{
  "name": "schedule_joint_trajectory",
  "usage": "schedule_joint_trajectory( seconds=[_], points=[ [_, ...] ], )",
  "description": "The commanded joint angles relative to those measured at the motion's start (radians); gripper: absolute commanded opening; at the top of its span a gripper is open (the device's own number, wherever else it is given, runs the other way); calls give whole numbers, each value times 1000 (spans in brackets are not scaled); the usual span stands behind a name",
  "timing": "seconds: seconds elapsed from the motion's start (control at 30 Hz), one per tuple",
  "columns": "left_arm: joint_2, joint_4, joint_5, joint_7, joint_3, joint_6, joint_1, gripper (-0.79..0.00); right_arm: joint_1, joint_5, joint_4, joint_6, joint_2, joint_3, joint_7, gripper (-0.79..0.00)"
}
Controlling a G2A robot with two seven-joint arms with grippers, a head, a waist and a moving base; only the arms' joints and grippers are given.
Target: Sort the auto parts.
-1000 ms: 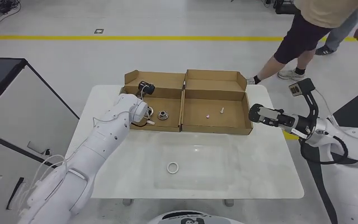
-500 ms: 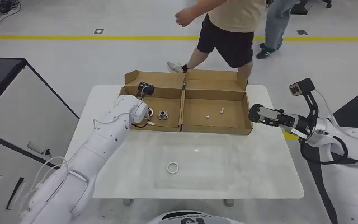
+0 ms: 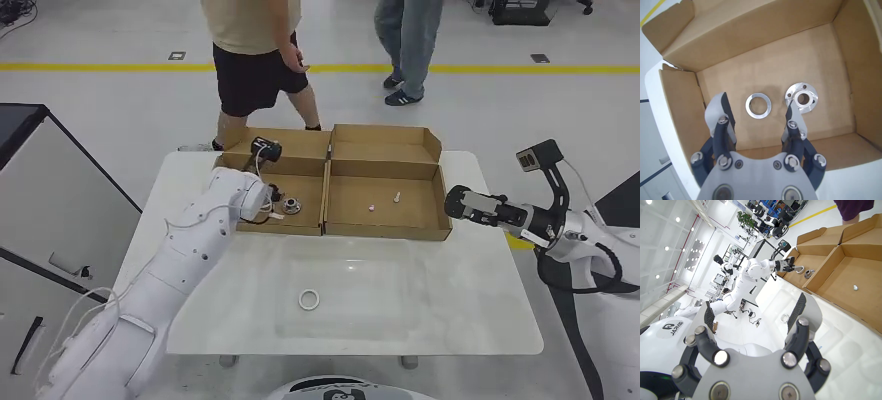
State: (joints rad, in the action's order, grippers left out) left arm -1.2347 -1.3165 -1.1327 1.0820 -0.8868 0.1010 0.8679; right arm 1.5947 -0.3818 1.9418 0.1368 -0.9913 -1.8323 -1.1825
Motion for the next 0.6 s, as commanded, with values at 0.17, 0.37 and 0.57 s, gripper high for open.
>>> schedule_joint_trajectory(
  seconds=[0.17, 0.37, 0.57],
  points=[
    [12, -243, 85, 122, -55, -49, 51, 0, 0, 0, 0, 0, 0, 0, 0, 0],
    [14, -400, 213, 252, -68, -107, 68, 0, 0, 0, 0, 0, 0, 0, 0, 0],
    [14, -476, 273, 316, -57, -130, 72, 0, 0, 0, 0, 0, 0, 0, 0, 0]
  ],
)
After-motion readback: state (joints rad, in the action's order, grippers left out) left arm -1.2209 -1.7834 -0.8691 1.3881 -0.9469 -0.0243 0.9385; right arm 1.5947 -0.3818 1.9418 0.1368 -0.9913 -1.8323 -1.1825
